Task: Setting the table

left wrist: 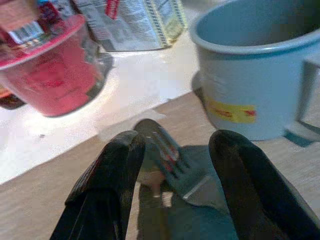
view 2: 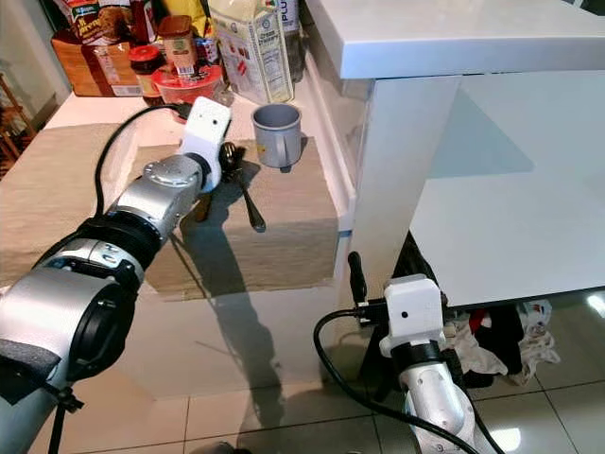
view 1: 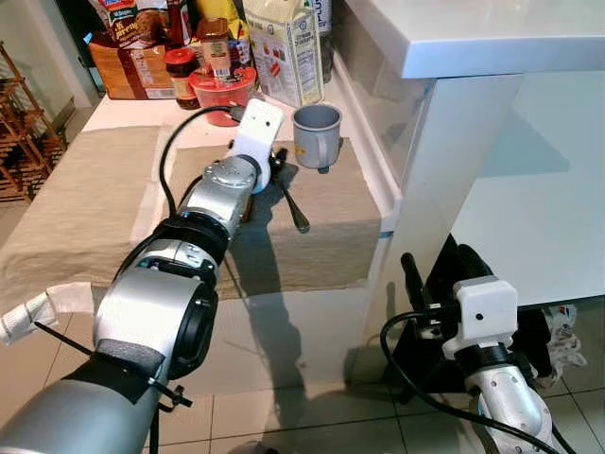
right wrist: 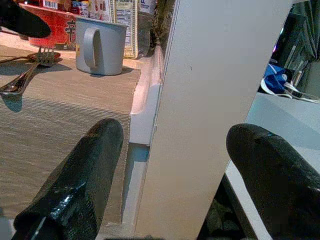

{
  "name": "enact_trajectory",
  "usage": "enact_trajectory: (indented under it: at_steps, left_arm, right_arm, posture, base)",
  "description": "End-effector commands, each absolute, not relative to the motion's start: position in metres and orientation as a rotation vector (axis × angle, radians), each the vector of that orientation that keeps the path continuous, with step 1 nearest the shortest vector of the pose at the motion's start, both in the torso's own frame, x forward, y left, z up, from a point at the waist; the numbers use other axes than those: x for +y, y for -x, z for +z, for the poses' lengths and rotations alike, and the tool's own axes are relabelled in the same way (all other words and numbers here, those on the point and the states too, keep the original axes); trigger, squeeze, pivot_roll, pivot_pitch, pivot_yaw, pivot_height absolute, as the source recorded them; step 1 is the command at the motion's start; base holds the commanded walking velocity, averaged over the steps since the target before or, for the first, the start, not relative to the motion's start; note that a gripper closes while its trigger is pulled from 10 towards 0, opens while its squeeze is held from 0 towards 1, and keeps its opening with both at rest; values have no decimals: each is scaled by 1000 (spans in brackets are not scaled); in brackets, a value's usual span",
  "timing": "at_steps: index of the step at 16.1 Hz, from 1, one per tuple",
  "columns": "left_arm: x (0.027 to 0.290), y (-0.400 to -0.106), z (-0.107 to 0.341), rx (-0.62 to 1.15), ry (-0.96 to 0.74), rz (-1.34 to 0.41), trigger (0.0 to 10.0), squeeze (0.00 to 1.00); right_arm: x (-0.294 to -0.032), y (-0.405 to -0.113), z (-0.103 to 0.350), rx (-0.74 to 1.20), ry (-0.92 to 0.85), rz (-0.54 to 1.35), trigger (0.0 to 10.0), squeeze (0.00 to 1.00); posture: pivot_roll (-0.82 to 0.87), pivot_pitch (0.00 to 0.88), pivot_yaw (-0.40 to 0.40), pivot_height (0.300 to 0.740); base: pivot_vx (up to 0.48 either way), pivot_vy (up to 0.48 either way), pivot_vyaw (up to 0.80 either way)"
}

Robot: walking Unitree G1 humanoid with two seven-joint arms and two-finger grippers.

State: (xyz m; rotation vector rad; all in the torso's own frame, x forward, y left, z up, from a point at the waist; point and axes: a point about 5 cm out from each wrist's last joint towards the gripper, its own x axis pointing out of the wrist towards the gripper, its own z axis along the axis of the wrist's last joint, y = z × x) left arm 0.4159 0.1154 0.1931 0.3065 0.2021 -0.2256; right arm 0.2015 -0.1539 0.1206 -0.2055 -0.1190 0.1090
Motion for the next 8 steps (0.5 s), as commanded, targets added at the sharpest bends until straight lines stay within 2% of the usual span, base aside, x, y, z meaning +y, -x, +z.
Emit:
enact_trajectory:
  at_steps: [1,8]
  left_arm:
    - [120,-416,192,205,-322,-207,10000,0]
    - [124,-412,173,280,-288,-176,10000,0]
  right_arm:
    - [-155,-200,121,-107,197,105,10000,0]
    - [-155,-198,120,-98,197,108,10000,0]
  posture:
    - [-162,0,76,731]
    - [-164,0,73,731]
  base:
    - [0,0,0]
    - [0,0,0]
